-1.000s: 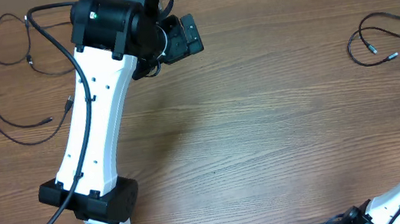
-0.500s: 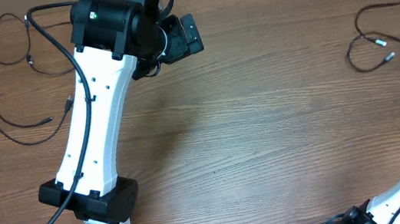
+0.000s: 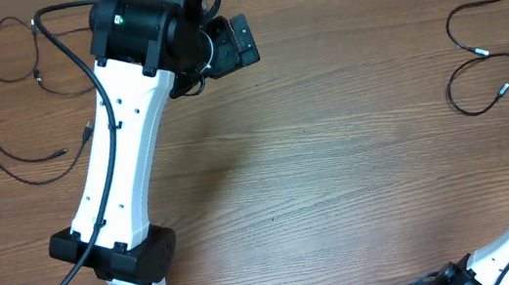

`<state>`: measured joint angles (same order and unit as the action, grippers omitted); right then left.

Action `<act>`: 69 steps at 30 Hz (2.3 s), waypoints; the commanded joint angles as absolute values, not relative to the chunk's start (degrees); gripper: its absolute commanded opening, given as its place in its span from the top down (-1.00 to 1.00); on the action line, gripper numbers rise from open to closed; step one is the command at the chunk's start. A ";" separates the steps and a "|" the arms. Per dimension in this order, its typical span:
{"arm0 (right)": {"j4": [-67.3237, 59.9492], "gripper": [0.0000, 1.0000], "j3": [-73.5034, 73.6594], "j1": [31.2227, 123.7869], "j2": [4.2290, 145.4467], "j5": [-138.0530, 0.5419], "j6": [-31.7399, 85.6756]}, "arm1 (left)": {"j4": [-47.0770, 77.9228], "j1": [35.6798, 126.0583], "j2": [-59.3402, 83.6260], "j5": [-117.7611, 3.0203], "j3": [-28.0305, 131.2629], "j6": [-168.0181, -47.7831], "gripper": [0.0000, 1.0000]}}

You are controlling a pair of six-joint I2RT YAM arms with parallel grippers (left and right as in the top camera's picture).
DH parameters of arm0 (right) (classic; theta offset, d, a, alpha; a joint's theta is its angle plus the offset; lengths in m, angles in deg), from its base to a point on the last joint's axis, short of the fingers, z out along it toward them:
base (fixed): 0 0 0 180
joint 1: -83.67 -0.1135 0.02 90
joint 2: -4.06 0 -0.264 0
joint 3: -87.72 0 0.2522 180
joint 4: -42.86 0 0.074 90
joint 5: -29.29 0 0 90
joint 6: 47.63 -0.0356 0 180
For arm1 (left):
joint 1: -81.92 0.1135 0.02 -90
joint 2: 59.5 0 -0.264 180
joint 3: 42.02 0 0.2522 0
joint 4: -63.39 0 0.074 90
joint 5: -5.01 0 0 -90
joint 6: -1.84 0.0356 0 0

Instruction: Untangle cables

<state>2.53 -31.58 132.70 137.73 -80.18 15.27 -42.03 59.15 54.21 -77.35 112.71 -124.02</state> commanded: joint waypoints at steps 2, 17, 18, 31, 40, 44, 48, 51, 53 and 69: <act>-0.20 -1.00 -32.30 132.73 137.40 -80.83 16.98 | -42.07 59.02 54.60 -78.37 113.21 -124.28 -0.99; -14.21 -1.00 -32.30 136.29 123.07 -95.67 17.11 | -47.16 77.32 54.62 -89.83 112.09 -127.15 -0.99; -14.93 -1.00 -32.30 136.29 122.98 -98.30 17.11 | -47.12 78.08 54.62 -90.53 111.70 -127.19 -0.99; -35.39 -1.00 -32.17 113.23 123.00 -108.37 33.79 | -44.06 95.26 54.62 -98.26 97.34 -132.37 -0.99; -26.01 -1.00 -32.17 81.91 123.00 -94.71 34.99 | -20.37 105.53 54.62 -95.47 81.34 -129.97 -1.00; -25.90 -1.00 -32.17 71.37 123.00 -78.82 34.95 | -2.29 106.06 55.19 -95.47 74.02 -117.46 -1.00; -28.13 -1.00 -32.17 68.29 123.00 -74.51 34.97 | 1.40 106.17 56.70 -95.88 73.89 -105.03 -0.99; -29.99 -1.00 -32.17 67.92 123.00 -72.74 34.97 | 0.86 107.87 56.74 -96.73 76.49 -101.03 -1.00; -30.60 -1.00 -32.17 68.23 123.00 -72.74 34.97 | -1.24 109.45 56.74 -95.55 79.79 -101.55 -1.00; -31.46 -1.00 -32.17 69.12 123.00 -72.74 34.97 | 1.12 120.16 62.53 -83.49 86.85 -101.86 -1.00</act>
<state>-31.61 -31.80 69.01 123.17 -73.33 34.73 0.42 120.99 58.82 -85.54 86.22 -103.08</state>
